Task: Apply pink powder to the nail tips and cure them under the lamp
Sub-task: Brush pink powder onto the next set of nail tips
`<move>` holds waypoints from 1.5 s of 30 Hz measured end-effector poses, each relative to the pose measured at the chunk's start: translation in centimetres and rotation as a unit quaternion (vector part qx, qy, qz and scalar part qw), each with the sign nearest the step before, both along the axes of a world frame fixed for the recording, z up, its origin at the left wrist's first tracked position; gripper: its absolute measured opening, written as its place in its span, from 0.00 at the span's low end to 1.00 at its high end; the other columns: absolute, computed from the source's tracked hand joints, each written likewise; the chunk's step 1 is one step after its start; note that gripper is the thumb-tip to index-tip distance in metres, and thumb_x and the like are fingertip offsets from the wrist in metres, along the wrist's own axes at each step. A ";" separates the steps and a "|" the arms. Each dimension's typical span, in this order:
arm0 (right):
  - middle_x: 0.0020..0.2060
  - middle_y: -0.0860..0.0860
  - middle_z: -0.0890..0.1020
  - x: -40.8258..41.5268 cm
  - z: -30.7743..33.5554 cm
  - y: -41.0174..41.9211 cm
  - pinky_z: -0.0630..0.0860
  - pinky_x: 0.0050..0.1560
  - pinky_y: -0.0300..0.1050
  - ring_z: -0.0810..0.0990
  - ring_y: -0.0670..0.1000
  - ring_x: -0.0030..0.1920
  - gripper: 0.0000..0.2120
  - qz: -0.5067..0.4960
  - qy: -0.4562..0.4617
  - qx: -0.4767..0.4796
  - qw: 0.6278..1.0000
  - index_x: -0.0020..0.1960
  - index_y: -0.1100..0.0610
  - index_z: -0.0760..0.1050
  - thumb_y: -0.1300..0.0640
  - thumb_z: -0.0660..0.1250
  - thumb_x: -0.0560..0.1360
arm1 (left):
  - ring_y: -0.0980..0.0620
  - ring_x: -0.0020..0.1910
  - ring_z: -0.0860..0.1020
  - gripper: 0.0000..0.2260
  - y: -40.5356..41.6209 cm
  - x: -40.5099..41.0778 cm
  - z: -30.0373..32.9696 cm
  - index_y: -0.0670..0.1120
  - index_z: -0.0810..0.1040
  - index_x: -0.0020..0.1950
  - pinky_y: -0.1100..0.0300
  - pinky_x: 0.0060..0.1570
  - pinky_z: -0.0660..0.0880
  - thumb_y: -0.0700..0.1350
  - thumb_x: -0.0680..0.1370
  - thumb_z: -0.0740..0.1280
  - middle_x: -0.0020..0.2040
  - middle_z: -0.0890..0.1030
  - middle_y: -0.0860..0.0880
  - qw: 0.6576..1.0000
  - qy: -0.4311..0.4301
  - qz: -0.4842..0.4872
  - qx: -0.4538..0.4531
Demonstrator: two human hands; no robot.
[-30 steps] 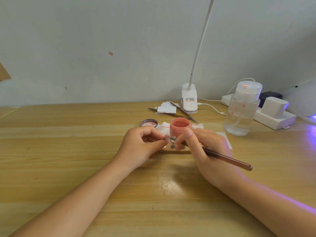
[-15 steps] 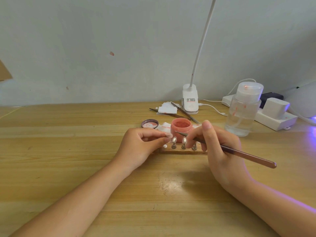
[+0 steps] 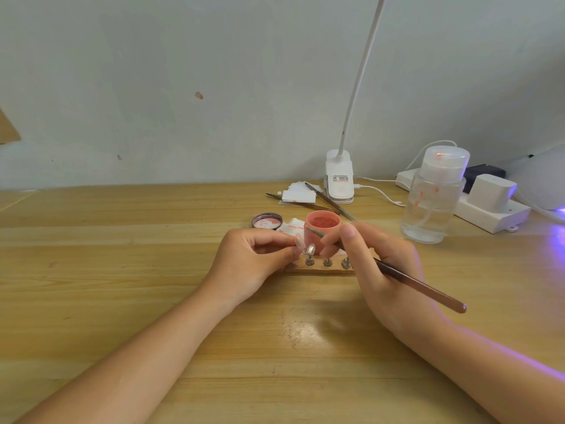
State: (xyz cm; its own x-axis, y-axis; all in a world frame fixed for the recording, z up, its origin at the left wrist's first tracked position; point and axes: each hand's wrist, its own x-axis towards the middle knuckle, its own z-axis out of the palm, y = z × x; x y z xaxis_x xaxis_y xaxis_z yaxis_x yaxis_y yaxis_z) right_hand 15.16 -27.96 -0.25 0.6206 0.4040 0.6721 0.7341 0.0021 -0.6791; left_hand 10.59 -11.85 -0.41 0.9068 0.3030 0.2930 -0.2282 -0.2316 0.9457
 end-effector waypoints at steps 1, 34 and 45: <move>0.34 0.44 0.81 0.0 0.0 0.1 0.72 0.39 0.30 0.80 0.40 0.40 0.08 0.001 0.003 0.010 1.000 0.41 0.50 0.76 0.54 0.60 0.77 | 0.60 0.29 0.78 0.04 0.0 0.0 0.0 0.41 0.83 0.39 0.70 0.32 0.72 0.33 0.67 0.72 0.30 0.82 0.51 1.000 0.000 0.001 -0.001; 0.33 0.46 0.80 0.5 -0.2 -0.1 0.71 0.40 0.39 0.77 0.43 0.37 0.19 -0.027 -0.040 -0.017 0.999 0.36 0.58 0.79 0.50 0.56 0.78 | 0.61 0.37 0.78 0.10 0.2 0.0 -0.1 0.48 0.83 0.36 0.69 0.40 0.74 0.32 0.68 0.71 0.34 0.83 0.56 0.996 -0.032 0.027 0.081; 0.30 0.47 0.80 0.5 -0.2 -0.1 0.72 0.40 0.44 0.77 0.47 0.36 0.22 -0.025 -0.047 -0.018 0.998 0.34 0.59 0.79 0.49 0.54 0.77 | 0.62 0.35 0.78 0.10 0.2 0.1 -0.1 0.49 0.83 0.37 0.67 0.40 0.74 0.33 0.68 0.71 0.34 0.83 0.58 0.996 -0.031 0.015 0.081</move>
State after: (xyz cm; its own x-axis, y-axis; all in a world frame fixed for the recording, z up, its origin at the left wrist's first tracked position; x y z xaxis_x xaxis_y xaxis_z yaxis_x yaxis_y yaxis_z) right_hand 15.66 -28.09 -0.47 0.5757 0.3979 0.7143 0.7932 -0.0595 -0.6061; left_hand 10.67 -11.65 -0.54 0.8766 0.2745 0.3951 -0.2753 -0.3873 0.8799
